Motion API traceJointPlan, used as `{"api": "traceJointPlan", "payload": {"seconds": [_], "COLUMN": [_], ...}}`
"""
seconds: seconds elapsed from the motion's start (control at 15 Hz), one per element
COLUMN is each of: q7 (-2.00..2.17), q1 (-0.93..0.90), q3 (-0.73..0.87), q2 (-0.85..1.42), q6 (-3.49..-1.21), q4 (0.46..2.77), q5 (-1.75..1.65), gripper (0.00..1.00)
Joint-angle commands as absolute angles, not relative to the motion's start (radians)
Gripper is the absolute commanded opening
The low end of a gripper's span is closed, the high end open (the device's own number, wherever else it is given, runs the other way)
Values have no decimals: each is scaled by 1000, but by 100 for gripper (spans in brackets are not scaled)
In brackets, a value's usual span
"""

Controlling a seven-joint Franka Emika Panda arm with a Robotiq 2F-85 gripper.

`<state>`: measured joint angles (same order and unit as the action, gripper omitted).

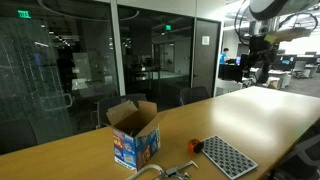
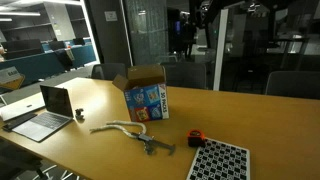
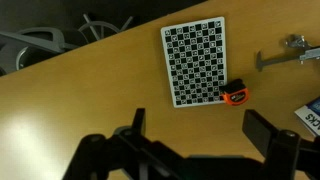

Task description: Put the callipers in the box

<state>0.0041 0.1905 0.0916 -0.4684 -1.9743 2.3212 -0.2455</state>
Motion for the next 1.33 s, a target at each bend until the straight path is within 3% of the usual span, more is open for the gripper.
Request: {"api": "traceJointPlan", "payload": {"seconds": [0.0,0.73,1.27], "q7": [7,30,512], "q1": [181,168,146], "q3": [100,97,-18], "q2": [-469,-458,-144], "q6": [-1971,-1996,-2180], "q4": [2312,2352,2332], "q5": [-249,-221,-178], "gripper": [100,100,100]}}
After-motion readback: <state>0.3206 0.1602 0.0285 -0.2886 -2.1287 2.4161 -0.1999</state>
